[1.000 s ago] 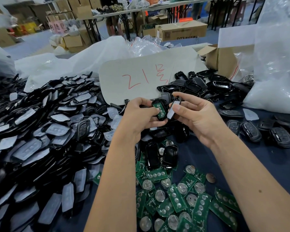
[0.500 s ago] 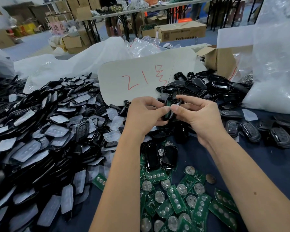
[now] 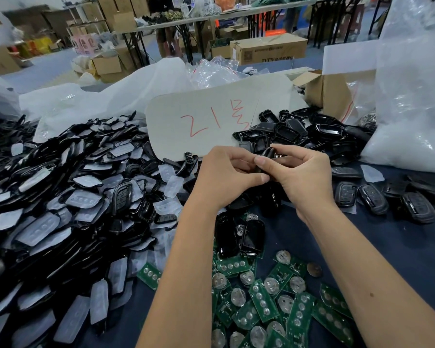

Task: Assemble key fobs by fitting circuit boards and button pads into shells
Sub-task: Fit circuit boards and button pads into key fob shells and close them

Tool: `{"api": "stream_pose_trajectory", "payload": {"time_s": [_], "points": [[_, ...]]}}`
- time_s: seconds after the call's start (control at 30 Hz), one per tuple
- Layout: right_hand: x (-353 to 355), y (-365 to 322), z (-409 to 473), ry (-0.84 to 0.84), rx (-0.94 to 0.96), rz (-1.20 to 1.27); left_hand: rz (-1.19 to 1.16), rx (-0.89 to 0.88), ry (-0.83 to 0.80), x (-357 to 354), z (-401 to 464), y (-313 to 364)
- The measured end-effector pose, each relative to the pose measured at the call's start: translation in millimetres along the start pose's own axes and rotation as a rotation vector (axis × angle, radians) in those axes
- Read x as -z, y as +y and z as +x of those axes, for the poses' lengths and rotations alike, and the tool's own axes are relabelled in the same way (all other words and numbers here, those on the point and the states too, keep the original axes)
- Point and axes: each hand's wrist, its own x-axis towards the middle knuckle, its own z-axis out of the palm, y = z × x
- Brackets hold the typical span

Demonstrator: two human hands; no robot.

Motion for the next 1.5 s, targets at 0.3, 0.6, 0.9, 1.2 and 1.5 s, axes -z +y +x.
{"api": "stream_pose_trajectory", "payload": {"time_s": [0.3, 0.6, 0.9, 1.2, 1.5], "points": [[1.2, -3.7, -4.6, -0.029, 0.085, -0.183, 0.09, 0.013, 0.091, -4.0, 3.3, -8.6], [10.4, -9.0, -1.3, -0.357, 0.063, -0.001, -0.031, 0.081, 0.052, 9.7, 1.0, -15.8], [7.9, -5.1, 1.1, -0.33, 0.082, 0.079, -0.017, 0.031, -0.008, 10.9, -0.6, -10.7], [5.2, -2.1, 1.2, -0.282, 0.086, 0.099, -0.041, -0.031, -0.04, 8.8, 1.4, -11.8], [4.3, -2.1, 2.2, -0.226, 0.078, 0.17, -0.144, -0.044, 0.151, 0.0, 3.3, -14.5]]}}
